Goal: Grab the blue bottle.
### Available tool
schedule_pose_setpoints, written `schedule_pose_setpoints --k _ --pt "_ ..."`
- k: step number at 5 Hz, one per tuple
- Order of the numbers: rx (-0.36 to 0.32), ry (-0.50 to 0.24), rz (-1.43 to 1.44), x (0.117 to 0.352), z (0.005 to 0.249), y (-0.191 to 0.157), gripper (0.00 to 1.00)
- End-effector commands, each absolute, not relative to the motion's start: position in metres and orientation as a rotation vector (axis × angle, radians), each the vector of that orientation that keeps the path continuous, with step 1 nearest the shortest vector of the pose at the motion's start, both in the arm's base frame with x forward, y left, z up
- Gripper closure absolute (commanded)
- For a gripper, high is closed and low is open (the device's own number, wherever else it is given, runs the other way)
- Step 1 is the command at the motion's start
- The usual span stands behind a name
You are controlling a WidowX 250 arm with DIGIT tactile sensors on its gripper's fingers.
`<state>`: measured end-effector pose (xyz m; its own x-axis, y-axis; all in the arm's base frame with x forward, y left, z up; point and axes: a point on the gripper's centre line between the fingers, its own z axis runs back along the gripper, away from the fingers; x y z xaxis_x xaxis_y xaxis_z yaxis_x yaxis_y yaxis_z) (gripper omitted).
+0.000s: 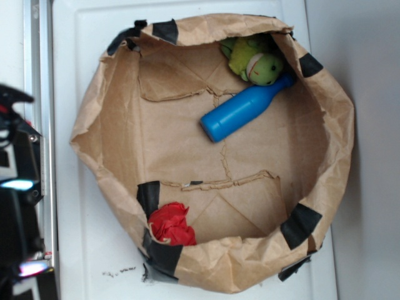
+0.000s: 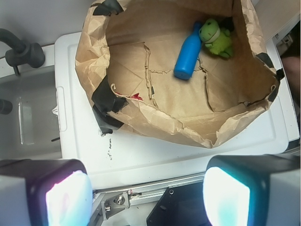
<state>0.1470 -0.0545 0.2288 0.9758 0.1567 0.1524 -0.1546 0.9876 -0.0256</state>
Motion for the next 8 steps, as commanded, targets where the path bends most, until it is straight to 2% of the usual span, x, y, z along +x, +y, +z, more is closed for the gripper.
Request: schedule_pose_setpoints --k 1,2,3,4,8 --pt "0.012 -0.257 0.183 0.223 0.215 -0.024 0.0" --pt "0.004 -0.271 0.24 0.261 0.205 -0.012 0.0" --pt "-0.036 -0.31 0.43 0.293 0.179 0.004 0.0" --pt "-0.024 -0.291 0.653 0.296 0.156 0.013 0.0" --pt "-0.024 -0.291 0.653 0.296 0.156 0.013 0.0"
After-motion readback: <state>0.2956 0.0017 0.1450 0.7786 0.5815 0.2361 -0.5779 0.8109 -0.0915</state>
